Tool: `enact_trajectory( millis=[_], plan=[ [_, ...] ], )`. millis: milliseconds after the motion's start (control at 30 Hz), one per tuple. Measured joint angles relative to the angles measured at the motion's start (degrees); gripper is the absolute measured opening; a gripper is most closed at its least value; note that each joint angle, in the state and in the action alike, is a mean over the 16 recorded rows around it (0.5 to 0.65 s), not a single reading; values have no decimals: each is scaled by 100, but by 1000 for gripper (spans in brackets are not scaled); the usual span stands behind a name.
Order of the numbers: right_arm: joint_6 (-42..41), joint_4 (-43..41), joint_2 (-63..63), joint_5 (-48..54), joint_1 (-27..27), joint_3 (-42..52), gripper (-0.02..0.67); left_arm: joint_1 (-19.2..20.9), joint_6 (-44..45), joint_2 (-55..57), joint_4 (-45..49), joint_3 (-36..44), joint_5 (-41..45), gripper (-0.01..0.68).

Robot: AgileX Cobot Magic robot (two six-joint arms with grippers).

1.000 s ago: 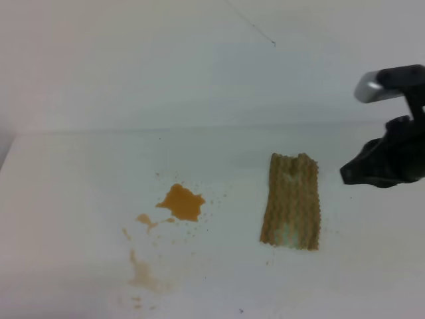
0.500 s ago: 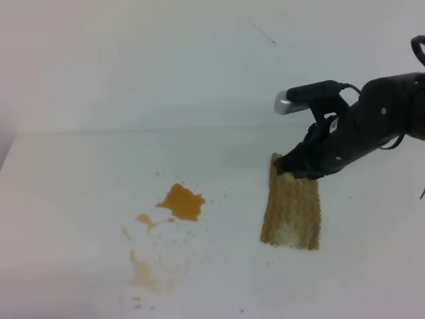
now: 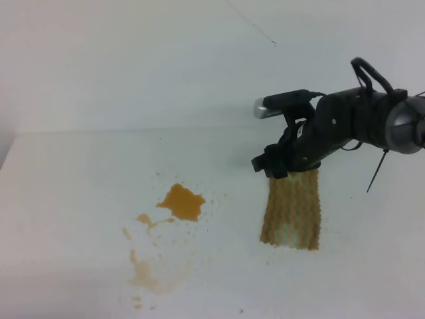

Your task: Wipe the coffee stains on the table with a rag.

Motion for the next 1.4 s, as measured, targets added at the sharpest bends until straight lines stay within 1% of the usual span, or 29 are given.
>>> enact_trajectory(
  millis=[200, 333, 567, 733, 867, 1133, 1267, 1400],
  plan=[
    [473, -662, 293, 186, -18, -201, 379, 0, 0, 0, 0, 0, -6, -2],
    [659, -907, 404, 331, -33, -226, 379, 0, 0, 0, 0, 0, -6, -2],
    [626, -765, 584, 523, -56, -226, 375, -1, 0, -20, 0, 27, -12, -2],
    [520, -595, 741, 613, -59, -226, 349, -1, 0, -20, 0, 27, -12, -2],
    [461, -539, 841, 696, -59, -229, 288, -1, 0, -20, 0, 27, -12, -2],
    [141, -342, 929, 926, -59, -414, 105, 0, 0, -10, 0, 13, -6, -2],
    [-224, 35, 905, 1017, -59, -710, 33, 0, 0, -10, 0, 13, 0, -1],
    [-673, 629, 877, 1083, -58, -1197, -1, -1, 0, -20, 0, 27, -12, -1]
  ],
)
